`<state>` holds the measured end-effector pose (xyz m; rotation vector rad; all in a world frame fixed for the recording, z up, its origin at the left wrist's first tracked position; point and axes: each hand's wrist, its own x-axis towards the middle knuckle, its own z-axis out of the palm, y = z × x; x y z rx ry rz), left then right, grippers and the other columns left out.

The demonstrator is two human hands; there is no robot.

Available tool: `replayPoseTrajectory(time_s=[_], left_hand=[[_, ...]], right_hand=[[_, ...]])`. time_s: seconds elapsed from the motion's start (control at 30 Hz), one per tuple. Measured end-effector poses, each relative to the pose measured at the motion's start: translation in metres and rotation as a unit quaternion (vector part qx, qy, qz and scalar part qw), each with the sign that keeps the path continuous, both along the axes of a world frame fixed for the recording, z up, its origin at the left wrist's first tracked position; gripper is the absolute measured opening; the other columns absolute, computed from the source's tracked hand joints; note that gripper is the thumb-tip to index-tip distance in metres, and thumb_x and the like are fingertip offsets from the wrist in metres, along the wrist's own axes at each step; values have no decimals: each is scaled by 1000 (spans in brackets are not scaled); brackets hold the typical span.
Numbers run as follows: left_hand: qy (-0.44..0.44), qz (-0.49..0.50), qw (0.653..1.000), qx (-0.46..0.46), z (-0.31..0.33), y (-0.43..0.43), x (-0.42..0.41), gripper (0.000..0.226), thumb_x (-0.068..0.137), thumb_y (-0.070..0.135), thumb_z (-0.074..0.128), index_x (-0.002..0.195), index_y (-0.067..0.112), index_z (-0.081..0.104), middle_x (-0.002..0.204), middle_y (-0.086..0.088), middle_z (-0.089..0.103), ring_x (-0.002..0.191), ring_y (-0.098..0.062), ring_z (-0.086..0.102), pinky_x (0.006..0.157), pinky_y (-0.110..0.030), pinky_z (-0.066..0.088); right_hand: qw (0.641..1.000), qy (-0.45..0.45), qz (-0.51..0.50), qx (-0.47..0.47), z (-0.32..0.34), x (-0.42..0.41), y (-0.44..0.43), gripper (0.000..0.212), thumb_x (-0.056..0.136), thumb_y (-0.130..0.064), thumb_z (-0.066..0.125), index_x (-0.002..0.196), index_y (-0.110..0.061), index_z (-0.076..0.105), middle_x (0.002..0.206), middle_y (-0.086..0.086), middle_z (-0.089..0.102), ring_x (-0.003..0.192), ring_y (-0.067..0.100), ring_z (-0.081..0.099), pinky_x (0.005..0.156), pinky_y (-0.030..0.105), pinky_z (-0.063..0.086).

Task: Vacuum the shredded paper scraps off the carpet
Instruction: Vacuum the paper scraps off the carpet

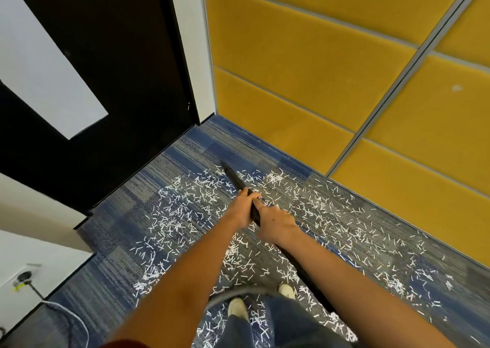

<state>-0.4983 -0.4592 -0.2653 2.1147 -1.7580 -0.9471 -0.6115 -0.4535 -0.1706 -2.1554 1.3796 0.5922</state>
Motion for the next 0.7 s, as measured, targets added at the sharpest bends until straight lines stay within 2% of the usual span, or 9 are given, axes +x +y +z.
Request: replayPoseTrajectory(time_s=[0.2,0.33,0.43,0.57,0.7], left_hand=[[8,37,999,6,-7,25,-13,67,90,6,54,149,17,24,157,-9,15,141,-29,24,115,-39,26],[-6,38,999,-6,-8,23,-36,67,82,-5,61,139,21,38,157,-8,15,132,-28,41,104,-39,41],[-31,18,999,-6,-6,16,-52,55,81,-4,62,127,20,45,155,-11,21,130,-29,43,100,-41,45],[-60,-2,998,8,-6,9,-59,53,79,-2,65,124,20,46,153,-12,26,127,-30,47,97,-43,47],[-74,-8,997,16,-4,10,-59,52,78,1,66,123,18,47,152,-12,29,124,-32,49,98,-43,45]], right_hand=[[999,-23,3,48,-15,-1,0,86,88,-16,61,152,-23,3,114,7,57,105,25,59,79,33,46],[996,-42,-15,83,-20,-20,-10,85,83,-17,63,149,-16,9,89,0,49,85,22,56,66,29,43],[994,-50,-25,89,-21,-36,-15,87,81,-14,64,149,-16,9,89,1,48,79,20,52,63,27,43],[991,-74,-49,99,-26,-46,-17,82,83,-6,61,148,-16,11,84,0,47,72,17,53,53,24,42],[990,-95,-40,98,-33,-52,-16,77,84,-9,60,146,-17,15,92,3,49,78,22,55,63,31,49]])
